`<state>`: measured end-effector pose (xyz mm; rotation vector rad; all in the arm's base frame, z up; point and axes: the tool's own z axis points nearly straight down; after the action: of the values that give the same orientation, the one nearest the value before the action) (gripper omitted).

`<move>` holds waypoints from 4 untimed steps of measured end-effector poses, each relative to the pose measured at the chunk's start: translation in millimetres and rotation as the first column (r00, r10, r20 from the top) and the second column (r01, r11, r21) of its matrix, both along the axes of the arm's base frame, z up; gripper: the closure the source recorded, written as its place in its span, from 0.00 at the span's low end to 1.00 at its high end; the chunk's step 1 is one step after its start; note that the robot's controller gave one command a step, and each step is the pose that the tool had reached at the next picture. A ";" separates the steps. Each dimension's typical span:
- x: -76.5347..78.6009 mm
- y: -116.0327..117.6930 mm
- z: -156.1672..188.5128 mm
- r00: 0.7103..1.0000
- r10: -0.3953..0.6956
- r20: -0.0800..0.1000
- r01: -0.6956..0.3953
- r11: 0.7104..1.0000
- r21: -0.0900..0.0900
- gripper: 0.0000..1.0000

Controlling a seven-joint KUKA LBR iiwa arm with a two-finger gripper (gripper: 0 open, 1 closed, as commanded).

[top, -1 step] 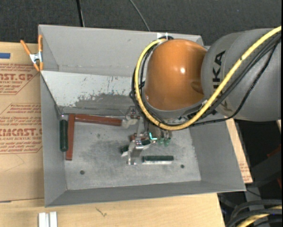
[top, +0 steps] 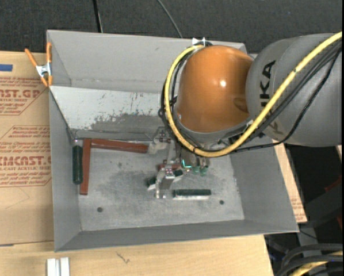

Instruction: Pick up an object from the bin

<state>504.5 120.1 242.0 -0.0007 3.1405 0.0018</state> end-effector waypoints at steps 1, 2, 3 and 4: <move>-4.4 -37.3 -43.2 1.000 0.018 0.008 -0.018 1.000 0.002 0.00; 23.6 -61.9 -104.1 0.996 0.084 0.003 -0.084 0.996 -0.002 0.00; 20.4 -57.2 -165.9 0.991 0.131 0.013 -0.131 0.991 0.001 1.00; 20.4 -57.2 -165.8 0.991 0.131 0.013 -0.131 0.991 0.001 1.00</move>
Offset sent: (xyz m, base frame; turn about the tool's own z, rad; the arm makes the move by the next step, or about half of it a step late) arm 0.0259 -0.0645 -0.1090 -0.0854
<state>524.9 62.9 76.2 -0.2067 3.1204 0.0048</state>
